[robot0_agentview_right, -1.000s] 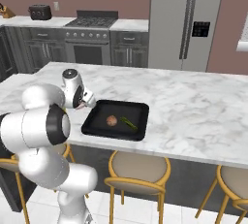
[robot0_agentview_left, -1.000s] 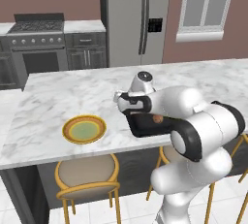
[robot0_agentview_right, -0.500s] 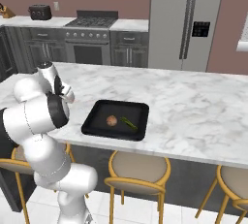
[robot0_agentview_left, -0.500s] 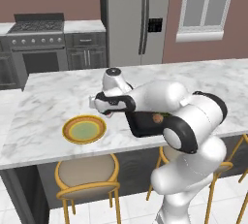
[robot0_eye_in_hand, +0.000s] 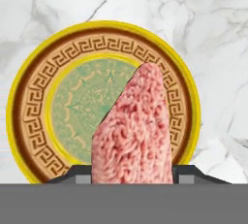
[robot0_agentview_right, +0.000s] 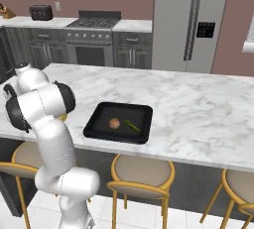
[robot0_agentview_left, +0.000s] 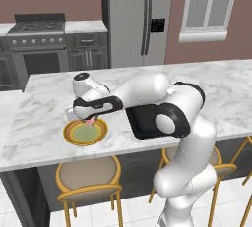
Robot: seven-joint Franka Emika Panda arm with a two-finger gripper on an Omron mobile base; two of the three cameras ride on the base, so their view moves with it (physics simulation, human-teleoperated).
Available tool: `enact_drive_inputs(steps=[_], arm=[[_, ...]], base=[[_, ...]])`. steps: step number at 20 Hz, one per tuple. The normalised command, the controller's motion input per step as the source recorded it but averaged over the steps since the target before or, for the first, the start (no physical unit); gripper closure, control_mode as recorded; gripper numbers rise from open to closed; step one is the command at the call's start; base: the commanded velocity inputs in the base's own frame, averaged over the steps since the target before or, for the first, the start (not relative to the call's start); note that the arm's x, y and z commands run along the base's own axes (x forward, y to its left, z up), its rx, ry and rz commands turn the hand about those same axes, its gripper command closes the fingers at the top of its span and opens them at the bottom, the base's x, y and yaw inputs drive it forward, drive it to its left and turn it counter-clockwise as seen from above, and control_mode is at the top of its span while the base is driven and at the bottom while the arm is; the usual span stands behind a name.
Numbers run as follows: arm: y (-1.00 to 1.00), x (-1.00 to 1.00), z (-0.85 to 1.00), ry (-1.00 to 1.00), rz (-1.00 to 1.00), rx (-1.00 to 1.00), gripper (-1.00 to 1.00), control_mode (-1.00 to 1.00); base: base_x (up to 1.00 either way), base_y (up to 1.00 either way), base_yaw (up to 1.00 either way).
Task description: Create a steak meal by picking up the steak and asparagus from the tray and placing them on the plate. Leave the onion on the tray.
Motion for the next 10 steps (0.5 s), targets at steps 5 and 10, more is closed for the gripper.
enact_drive_inputs(steps=[5, 10], arm=[[0.27, 0.00, -0.27, 0.04, 0.02, -0.04, 1.00, -1.00], [0.06, 0.00, -0.41, 0.00, 0.00, 0.00, 1.00, -1.00]], base=[[0.00, 0.00, 0.00], [0.00, 0.00, 0.00]])
